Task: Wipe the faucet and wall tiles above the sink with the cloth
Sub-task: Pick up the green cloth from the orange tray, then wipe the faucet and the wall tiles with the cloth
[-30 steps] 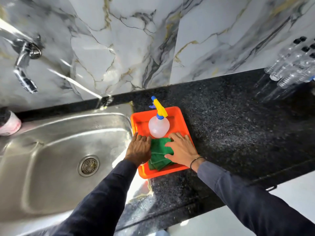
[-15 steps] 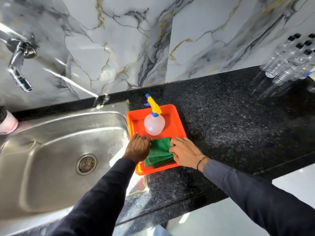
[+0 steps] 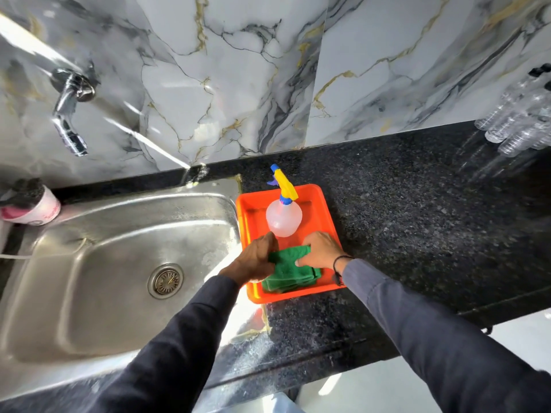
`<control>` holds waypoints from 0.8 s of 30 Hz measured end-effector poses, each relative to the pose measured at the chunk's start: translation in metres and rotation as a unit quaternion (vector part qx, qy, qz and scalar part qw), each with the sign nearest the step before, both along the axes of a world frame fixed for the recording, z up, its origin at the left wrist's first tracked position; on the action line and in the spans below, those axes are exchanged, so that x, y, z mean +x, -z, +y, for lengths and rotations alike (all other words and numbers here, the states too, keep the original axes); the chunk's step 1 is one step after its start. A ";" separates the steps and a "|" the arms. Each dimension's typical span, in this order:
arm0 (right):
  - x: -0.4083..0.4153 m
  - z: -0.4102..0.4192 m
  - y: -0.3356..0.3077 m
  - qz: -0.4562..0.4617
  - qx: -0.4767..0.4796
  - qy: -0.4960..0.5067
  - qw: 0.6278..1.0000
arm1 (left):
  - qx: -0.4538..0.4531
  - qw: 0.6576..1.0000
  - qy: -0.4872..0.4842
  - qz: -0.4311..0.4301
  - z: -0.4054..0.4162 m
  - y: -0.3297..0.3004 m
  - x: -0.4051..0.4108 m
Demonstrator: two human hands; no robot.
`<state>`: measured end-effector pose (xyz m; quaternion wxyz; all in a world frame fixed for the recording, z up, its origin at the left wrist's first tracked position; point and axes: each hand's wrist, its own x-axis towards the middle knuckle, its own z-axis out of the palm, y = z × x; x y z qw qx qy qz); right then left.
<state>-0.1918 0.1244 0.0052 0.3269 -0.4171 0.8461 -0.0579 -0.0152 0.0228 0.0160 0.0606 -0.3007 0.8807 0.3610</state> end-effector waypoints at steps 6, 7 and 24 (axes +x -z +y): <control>0.017 -0.014 -0.059 -0.180 -0.117 0.021 0.976 | 0.212 0.956 -0.123 0.164 -0.028 -0.047 0.048; 0.026 -0.023 -0.074 -0.240 -0.145 0.050 0.959 | 0.223 0.945 -0.145 0.192 -0.036 -0.061 0.055; 0.192 -0.299 -0.180 -0.447 -0.357 0.380 0.727 | -0.472 0.832 -0.214 0.196 -0.326 -0.201 0.235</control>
